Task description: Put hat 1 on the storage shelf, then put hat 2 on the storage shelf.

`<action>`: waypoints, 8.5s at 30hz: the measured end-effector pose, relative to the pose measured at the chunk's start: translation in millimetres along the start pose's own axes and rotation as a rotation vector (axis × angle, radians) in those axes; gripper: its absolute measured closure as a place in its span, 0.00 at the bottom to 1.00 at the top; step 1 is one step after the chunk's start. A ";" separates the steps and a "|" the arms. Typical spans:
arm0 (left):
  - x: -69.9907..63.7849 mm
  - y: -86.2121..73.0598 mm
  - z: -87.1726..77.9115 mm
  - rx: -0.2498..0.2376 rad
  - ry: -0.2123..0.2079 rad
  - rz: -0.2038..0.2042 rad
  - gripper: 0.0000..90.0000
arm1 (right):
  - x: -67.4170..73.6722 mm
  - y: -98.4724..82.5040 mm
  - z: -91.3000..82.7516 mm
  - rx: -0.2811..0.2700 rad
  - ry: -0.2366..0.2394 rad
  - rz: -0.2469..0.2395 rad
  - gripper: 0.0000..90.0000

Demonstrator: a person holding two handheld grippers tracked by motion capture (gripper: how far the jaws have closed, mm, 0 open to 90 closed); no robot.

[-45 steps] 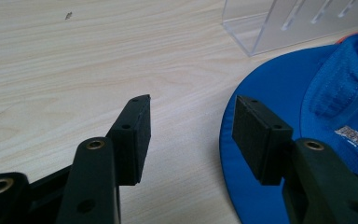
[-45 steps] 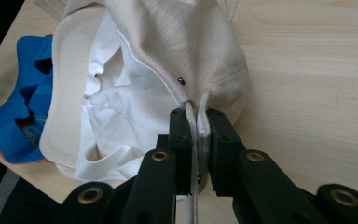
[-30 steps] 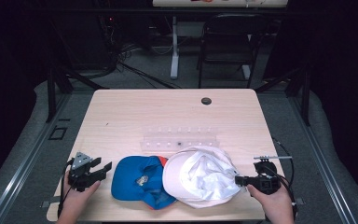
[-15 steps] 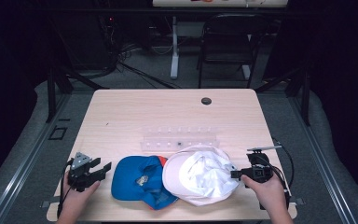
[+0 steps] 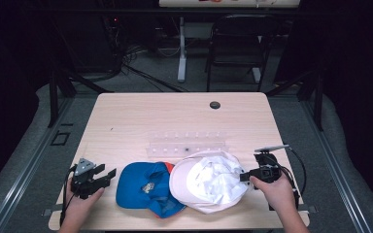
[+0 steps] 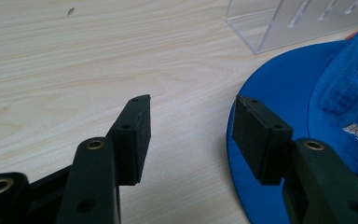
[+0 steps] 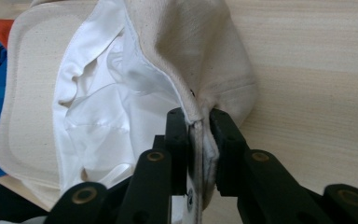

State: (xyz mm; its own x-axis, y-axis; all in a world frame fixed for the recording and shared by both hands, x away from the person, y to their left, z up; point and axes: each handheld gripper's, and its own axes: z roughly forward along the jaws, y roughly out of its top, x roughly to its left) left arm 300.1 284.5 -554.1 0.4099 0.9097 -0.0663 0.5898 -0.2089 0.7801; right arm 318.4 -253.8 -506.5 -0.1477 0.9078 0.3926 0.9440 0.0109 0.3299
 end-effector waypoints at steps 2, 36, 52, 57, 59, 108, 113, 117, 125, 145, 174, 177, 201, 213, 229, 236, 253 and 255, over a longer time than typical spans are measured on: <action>-0.4 0.0 0.0 -0.001 0.000 0.001 0.53 | 1.8 1.4 -3.0 0.017 -0.003 -0.010 0.89; 1.1 -0.8 0.2 -0.010 0.005 0.003 0.53 | 86.6 54.9 -54.7 0.233 -0.152 -0.060 0.90; 3.5 -0.4 -1.6 0.008 0.003 0.002 0.53 | 136.9 82.2 -76.4 0.264 -0.088 -0.069 0.90; 3.6 -0.4 -1.9 0.004 0.002 0.001 0.53 | 141.5 90.8 -86.7 0.243 0.047 0.002 0.90; 3.8 -0.4 -1.9 0.006 0.002 0.001 0.53 | 142.7 93.2 -91.1 0.254 0.094 0.007 0.90; 2.5 -0.6 -1.7 0.001 0.003 -0.001 0.53 | 115.1 127.4 -139.5 0.017 0.627 0.263 0.90; 2.4 -0.4 -1.4 -0.001 0.002 0.000 0.53 | 118.6 139.2 -142.8 -0.022 0.650 0.278 0.90; 2.4 -0.5 -1.2 -0.007 0.000 0.002 0.53 | 122.3 146.6 -141.5 -0.033 0.661 0.281 0.90; 3.1 0.1 -1.4 -0.004 0.000 0.001 0.52 | 130.0 157.7 -133.9 -0.043 0.663 0.288 0.90; 1.3 1.0 1.0 -0.015 -0.016 0.007 0.50 | 146.8 177.8 -110.0 -0.043 0.656 0.300 0.90; -2.5 2.0 4.1 -0.007 -0.026 0.025 0.50 | 173.1 193.4 -72.0 -0.028 0.651 0.317 0.90; -3.2 1.7 5.4 -0.017 -0.025 0.024 0.50 | 174.3 193.3 -70.7 -0.024 0.651 0.312 0.90; -28.5 11.3 0.6 -0.077 -0.051 0.114 0.46 | 178.5 199.0 -55.0 -0.054 0.585 0.322 0.90; -74.6 56.4 10.4 -0.117 -0.137 0.218 0.45 | 174.9 197.2 -51.7 -0.050 0.617 0.313 0.89; -132.6 95.9 46.0 -0.141 -0.160 0.282 0.46 | 170.4 193.6 -51.3 -0.049 0.639 0.318 0.89; -142.7 98.6 56.7 -0.131 -0.150 0.284 0.48 | 169.1 193.0 -51.9 -0.048 0.642 0.313 0.89; -125.2 98.2 56.8 -0.118 -0.235 0.275 0.80 | 168.3 190.3 -53.4 -0.050 0.634 0.301 0.89; -121.8 98.3 57.0 -0.126 -0.244 0.264 0.81 | 168.3 190.4 -53.1 -0.051 0.635 0.302 0.89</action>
State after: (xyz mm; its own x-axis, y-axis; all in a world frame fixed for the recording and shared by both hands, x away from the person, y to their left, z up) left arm 347.8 132.7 -504.8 0.6991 0.7149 0.0129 0.3576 -0.3652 0.8595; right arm 457.6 -121.2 -332.1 -0.0395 0.4473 0.8935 0.9582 -0.2366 0.1608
